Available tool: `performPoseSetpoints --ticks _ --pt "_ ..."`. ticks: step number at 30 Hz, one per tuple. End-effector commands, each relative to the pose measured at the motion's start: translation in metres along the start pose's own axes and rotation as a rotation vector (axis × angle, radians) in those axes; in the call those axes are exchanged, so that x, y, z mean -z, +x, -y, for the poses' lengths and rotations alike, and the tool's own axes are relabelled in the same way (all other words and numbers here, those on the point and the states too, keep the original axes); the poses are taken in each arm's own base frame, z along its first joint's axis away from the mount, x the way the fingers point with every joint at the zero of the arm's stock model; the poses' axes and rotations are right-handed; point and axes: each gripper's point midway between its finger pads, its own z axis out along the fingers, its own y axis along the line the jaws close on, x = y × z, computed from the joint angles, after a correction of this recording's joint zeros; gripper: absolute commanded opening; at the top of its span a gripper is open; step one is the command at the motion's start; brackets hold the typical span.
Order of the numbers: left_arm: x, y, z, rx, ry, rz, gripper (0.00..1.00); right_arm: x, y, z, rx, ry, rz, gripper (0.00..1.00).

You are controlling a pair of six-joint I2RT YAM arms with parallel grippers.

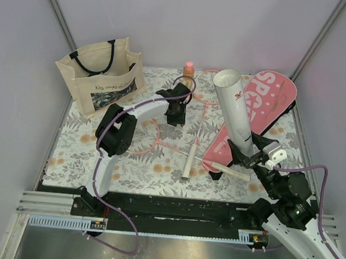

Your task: Pack up the badminton gear

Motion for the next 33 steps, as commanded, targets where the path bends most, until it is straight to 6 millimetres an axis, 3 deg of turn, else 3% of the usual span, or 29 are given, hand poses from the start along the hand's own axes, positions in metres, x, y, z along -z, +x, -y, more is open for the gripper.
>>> performPoseSetpoints --ticks 1,10,22,28,33 --pt "-0.002 -0.023 0.006 0.018 -0.005 0.079 0.36 0.004 -0.037 0.010 0.004 0.028 0.110 0.38" --pt "-0.020 -0.011 -0.003 0.018 -0.054 0.027 0.33 0.006 -0.042 0.012 0.004 0.037 0.116 0.38" --pt "0.007 -0.007 -0.036 -0.016 -0.196 0.046 0.10 0.004 -0.039 0.010 -0.013 0.031 0.114 0.38" --pt "0.013 -0.010 -0.038 -0.017 -0.203 0.061 0.00 0.004 -0.040 0.009 -0.025 0.029 0.119 0.38" --pt "0.017 -0.009 -0.034 -0.015 -0.181 0.060 0.00 0.004 -0.036 0.009 -0.024 0.031 0.107 0.38"
